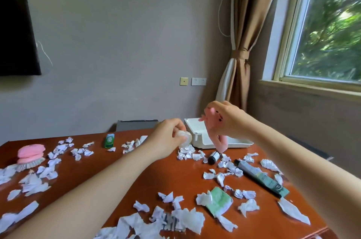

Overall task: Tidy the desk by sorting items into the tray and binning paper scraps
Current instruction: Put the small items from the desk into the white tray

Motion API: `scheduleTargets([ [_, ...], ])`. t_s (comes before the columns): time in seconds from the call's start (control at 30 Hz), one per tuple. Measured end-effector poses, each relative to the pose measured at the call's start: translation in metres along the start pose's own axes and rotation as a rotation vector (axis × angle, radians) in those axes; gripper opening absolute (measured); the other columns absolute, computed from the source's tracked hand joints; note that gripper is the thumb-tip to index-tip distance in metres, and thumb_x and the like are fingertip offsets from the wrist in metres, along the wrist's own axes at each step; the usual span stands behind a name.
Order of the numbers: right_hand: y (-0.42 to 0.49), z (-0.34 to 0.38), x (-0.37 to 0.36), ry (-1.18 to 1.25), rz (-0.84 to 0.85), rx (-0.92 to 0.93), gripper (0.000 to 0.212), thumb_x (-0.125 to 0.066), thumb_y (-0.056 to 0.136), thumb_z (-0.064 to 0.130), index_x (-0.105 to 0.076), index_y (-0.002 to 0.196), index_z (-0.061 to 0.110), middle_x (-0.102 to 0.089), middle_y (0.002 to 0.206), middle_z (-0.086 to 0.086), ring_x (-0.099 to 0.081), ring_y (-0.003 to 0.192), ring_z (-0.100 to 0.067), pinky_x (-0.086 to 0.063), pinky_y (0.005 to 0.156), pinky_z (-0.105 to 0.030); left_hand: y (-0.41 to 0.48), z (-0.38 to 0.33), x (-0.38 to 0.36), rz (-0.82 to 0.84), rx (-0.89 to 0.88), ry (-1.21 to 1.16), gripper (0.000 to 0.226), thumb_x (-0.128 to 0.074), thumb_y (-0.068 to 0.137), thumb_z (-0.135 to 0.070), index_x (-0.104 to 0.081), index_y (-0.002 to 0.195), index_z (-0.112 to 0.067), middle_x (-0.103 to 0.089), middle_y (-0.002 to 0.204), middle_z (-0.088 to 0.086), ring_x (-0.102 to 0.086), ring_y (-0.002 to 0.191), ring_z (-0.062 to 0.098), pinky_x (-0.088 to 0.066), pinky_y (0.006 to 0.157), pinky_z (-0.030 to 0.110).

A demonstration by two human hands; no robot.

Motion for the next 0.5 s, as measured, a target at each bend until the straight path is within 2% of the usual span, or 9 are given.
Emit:
scheduleTargets([
  [0.07, 0.013, -0.024, -0.009, -0.007, 0.018, -0.044, 0.067, -0.073, 0.076, 0.023, -0.039, 0.134, 0.028, -0.048, 0.124, -0.002, -0.056, 0.101, -0.023, -0.054, 0.076, -0.029, 0.026, 0.004, -0.019, 0.012, 0.015, -0.019, 0.009, -0.06, 0.089, -0.019, -0.058, 0.097, -0.024, -0.06, 0.108, 0.002, -0.056, 0.091, 0.014, -0.04, 0.061, 0.016],
  [0.17, 0.034, -0.056, -0.022, 0.005, 0.015, -0.086, 0.062, -0.071, 0.078, 0.021, -0.041, 0.133, 0.026, -0.048, 0.122, -0.005, -0.057, 0.101, -0.026, -0.056, 0.079, -0.034, 0.065, 0.01, -0.045, 0.016, 0.019, -0.021, 0.015, -0.057, 0.09, -0.017, -0.061, 0.104, -0.02, -0.061, 0.114, 0.004, -0.057, 0.097, 0.016, -0.038, 0.06, 0.013],
  [0.23, 0.05, -0.074, -0.032, 0.033, -0.006, -0.108, 0.058, -0.069, 0.08, 0.021, -0.042, 0.132, 0.025, -0.049, 0.12, -0.006, -0.057, 0.1, -0.026, -0.057, 0.079, -0.035, 0.092, 0.014, -0.06, 0.001, 0.031, -0.021, 0.021, -0.055, 0.091, -0.016, -0.061, 0.111, -0.018, -0.06, 0.118, 0.005, -0.057, 0.101, 0.018, -0.04, 0.064, 0.015],
  [0.33, 0.075, -0.098, -0.048, 0.086, -0.037, -0.122, 0.054, -0.066, 0.083, 0.019, -0.044, 0.131, 0.024, -0.049, 0.121, -0.006, -0.056, 0.1, -0.025, -0.055, 0.073, -0.03, 0.133, 0.025, -0.083, -0.008, 0.057, -0.016, 0.027, -0.052, 0.093, -0.016, -0.06, 0.118, -0.02, -0.06, 0.122, 0.006, -0.056, 0.106, 0.021, -0.044, 0.074, 0.021],
  [0.5, 0.106, -0.13, -0.077, 0.189, -0.144, -0.19, 0.041, -0.055, 0.088, 0.016, -0.047, 0.126, 0.026, -0.047, 0.123, -0.004, -0.058, 0.1, -0.028, -0.052, 0.073, -0.029, 0.179, 0.042, -0.119, 0.077, 0.07, 0.011, 0.029, -0.046, 0.096, -0.022, -0.056, 0.124, -0.026, -0.059, 0.122, 0.004, -0.055, 0.106, 0.023, -0.05, 0.086, 0.032],
])
Point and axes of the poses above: each hand's wrist, its own y-axis towards the middle knuckle, its own x-axis out of the back of the hand, z = x × y, the point moved 8 cm from there along y, towards the middle knuckle
